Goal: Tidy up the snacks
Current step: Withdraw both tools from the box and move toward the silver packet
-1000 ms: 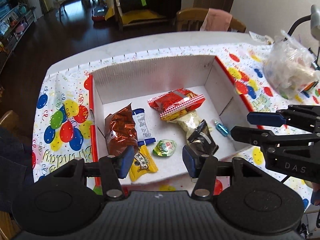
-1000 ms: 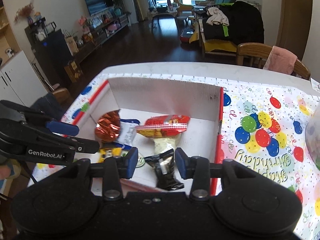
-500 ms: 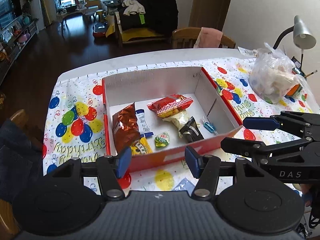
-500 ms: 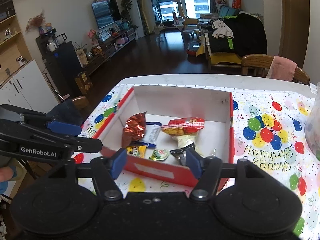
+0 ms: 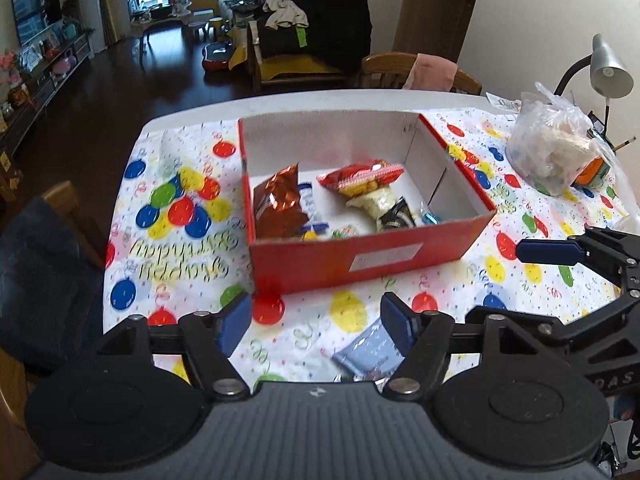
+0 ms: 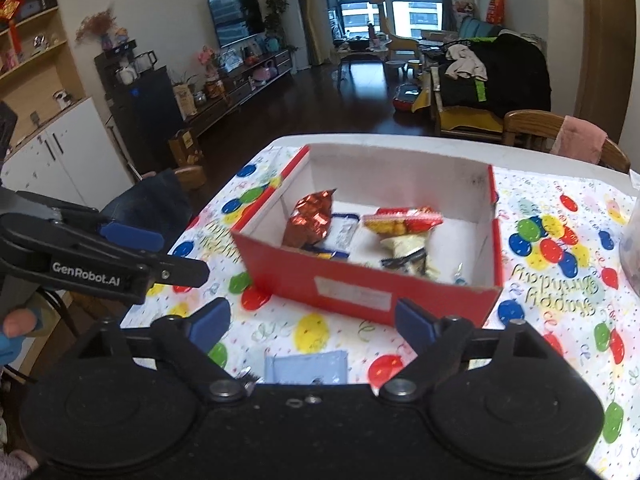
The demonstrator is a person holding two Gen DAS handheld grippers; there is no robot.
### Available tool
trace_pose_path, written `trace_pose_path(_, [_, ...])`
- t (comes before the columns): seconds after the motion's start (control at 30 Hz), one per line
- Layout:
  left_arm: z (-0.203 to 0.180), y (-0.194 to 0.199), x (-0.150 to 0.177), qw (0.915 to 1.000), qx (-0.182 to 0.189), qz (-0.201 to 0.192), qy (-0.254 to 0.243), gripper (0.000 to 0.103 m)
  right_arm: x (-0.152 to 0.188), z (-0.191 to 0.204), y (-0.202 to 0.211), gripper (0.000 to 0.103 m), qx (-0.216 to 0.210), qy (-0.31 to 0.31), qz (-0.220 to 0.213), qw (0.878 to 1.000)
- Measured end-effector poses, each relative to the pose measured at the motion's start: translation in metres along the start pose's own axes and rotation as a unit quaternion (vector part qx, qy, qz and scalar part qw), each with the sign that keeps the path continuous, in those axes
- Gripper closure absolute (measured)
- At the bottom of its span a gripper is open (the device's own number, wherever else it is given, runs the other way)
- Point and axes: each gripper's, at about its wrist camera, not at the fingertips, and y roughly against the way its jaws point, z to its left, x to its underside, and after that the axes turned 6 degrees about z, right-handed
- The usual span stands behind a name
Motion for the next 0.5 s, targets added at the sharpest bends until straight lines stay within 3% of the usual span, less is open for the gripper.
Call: trace_pose_path(0.5, [0.032, -0.003, 0.064, 0.9986, -0.035, -0.002, 0.041, 0.028, 0.045, 0.046, -0.039, 0.005, -0.005, 0.024, 0.073, 0.997])
